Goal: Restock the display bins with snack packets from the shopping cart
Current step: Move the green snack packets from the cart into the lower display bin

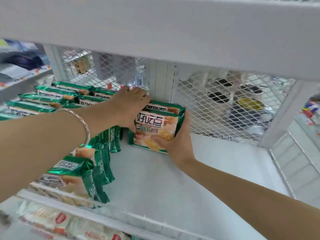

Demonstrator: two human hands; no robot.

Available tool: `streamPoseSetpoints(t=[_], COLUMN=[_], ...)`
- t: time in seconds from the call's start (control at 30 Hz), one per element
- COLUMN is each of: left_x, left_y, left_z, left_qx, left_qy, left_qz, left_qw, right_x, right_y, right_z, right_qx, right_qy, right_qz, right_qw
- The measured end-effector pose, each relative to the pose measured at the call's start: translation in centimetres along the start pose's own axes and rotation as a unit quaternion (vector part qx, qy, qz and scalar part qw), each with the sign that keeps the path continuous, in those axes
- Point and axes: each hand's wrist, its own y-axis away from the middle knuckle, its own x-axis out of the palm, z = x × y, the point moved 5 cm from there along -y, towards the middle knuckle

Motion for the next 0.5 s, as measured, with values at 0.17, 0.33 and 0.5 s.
streamPoseSetpoints(t=[0.17,0.33,0.5], left_x=[1.4,1.7,3.0], left_y=[0.4,0.6,1.1], left_z=[0.5,1.2,1.0], left_qx=[0.004,0.015,0.004], left_qy=[0.018,0.063,0.068], left_qz=[0.036,0.036,0.027], left_qw=[0.999,0.997,0.997], right_x=[2.8,-0.6,0.7], right_y=[-0.8,-0.1,0.5], right_z=[-1.1,2.0,1.4], right_qx=[0.034,-0.139,-0.503], right_qy=[0.01,0.237,0.607], right_qz=[0.05,-0.028,0.094], right_qw=[0.998,0.961,0.608])
